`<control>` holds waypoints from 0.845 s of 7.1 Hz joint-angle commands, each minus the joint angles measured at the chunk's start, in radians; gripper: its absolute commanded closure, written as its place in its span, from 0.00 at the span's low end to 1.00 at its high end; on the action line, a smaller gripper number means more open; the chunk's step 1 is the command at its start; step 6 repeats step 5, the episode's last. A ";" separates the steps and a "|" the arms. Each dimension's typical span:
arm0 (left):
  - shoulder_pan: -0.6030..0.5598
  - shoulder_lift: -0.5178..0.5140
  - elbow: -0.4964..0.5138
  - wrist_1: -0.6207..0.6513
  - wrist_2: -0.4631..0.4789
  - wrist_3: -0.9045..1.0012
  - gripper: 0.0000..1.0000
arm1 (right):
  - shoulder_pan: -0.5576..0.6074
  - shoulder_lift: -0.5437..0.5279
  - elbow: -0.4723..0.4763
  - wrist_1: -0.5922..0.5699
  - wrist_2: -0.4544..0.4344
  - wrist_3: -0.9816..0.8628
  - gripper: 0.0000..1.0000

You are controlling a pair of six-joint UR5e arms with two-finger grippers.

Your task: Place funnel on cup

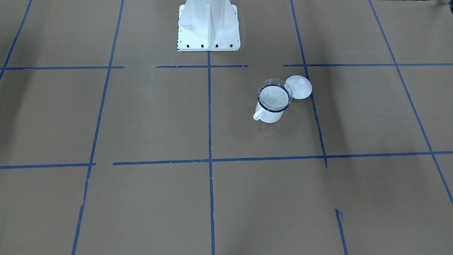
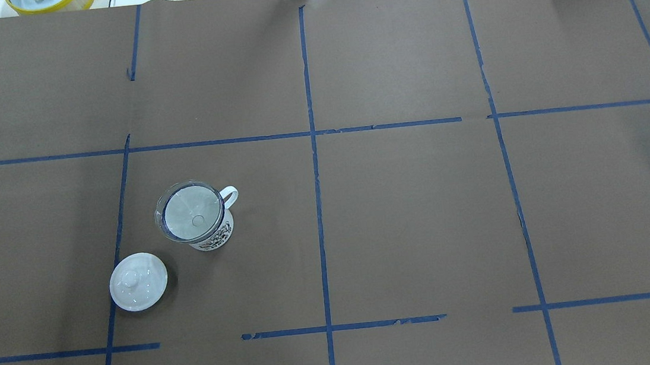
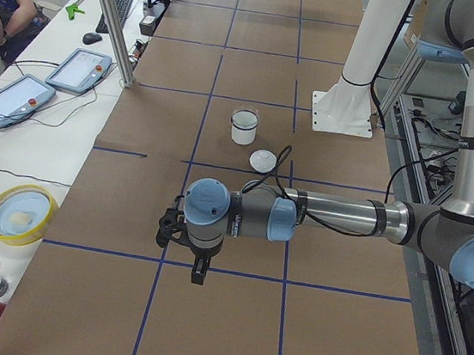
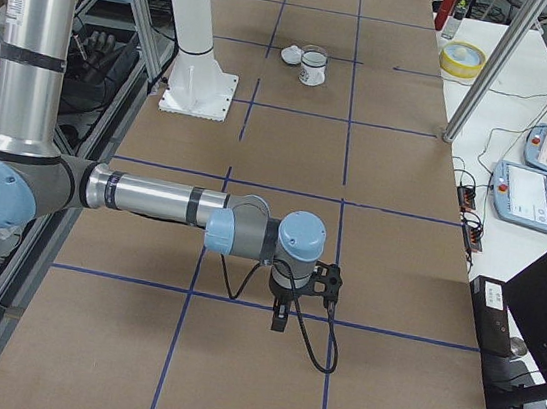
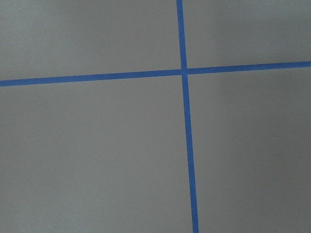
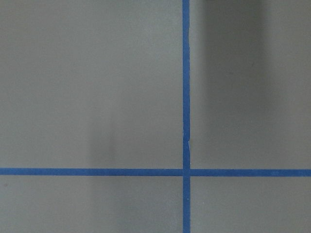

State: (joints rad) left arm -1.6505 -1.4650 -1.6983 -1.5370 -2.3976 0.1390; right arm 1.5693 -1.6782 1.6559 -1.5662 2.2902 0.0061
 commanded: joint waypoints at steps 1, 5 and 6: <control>0.000 0.000 -0.001 0.000 0.000 -0.001 0.00 | 0.000 0.000 0.001 0.000 0.000 0.000 0.00; 0.000 0.000 -0.017 0.000 0.002 -0.001 0.00 | 0.000 0.000 0.001 0.000 0.000 0.000 0.00; 0.000 0.000 -0.017 0.000 0.002 -0.001 0.00 | 0.000 0.000 0.001 0.000 0.000 0.000 0.00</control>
